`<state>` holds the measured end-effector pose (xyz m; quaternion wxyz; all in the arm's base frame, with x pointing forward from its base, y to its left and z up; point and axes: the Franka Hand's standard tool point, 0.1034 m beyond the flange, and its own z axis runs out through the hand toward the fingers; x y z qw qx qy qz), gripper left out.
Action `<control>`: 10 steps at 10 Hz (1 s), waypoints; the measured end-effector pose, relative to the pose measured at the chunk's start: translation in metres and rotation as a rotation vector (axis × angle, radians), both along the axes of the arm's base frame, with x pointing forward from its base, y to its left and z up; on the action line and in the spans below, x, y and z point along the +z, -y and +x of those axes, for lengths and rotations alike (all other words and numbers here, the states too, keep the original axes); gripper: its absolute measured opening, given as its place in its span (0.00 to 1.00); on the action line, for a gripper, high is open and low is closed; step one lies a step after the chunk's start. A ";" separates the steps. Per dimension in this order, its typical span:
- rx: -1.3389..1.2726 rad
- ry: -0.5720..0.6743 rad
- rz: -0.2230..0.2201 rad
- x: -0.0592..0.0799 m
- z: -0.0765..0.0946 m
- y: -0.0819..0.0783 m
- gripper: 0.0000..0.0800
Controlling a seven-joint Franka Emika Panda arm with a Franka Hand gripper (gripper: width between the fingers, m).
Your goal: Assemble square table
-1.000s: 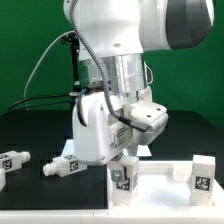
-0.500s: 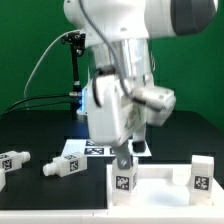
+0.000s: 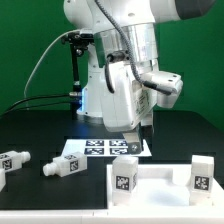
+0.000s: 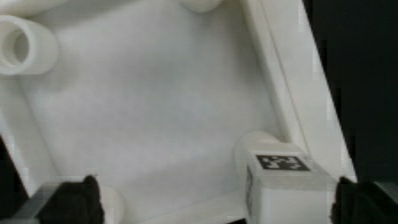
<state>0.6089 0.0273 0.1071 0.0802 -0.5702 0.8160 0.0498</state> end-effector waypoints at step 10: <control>0.073 -0.055 -0.052 -0.042 -0.089 -0.031 0.81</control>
Offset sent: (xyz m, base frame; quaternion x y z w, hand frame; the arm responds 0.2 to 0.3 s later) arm -0.0611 0.0202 -0.0144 -0.0777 0.1070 -0.0349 0.9906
